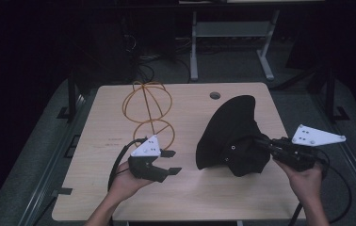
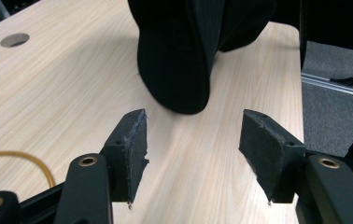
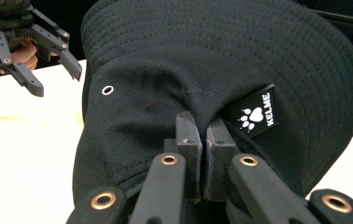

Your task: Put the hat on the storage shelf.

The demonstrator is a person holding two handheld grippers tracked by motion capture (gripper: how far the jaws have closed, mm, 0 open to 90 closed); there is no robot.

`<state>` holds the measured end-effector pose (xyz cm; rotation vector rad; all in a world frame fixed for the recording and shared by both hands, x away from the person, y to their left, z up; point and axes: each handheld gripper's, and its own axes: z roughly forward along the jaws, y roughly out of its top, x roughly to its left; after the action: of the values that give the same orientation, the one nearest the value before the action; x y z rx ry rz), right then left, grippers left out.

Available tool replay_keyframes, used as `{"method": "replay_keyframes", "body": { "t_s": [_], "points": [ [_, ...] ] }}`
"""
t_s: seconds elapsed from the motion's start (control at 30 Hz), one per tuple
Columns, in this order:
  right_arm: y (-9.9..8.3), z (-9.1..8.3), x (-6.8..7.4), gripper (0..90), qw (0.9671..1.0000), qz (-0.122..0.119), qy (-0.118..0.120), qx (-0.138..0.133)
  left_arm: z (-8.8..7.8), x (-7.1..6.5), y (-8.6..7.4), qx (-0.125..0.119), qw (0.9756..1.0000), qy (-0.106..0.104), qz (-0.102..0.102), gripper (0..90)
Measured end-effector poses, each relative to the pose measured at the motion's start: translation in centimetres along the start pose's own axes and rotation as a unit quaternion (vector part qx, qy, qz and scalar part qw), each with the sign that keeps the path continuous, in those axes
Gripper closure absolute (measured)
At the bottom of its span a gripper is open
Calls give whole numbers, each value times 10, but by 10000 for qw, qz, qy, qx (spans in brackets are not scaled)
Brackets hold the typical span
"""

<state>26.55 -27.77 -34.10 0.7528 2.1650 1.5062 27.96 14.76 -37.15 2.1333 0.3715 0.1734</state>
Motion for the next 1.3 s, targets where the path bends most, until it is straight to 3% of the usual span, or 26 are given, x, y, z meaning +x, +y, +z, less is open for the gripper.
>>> {"method": "replay_keyframes", "body": {
  "t_s": [0.63,0.93,1.03,1.3],
  "points": [
    [34,5,-3,867,9999,-116,80,-92,-17,4,-36,-82,9994,231,-250,357],
    [50,17,-3,866,9996,-186,209,9,-17,5,-46,-34,9991,311,-282,311],
    [54,20,-4,866,9995,-207,247,-6,-17,6,-51,-112,9988,338,-334,310],
    [66,27,-5,866,9992,-198,329,-66,-16,6,-57,-46,9988,342,-343,294]
  ]
}}
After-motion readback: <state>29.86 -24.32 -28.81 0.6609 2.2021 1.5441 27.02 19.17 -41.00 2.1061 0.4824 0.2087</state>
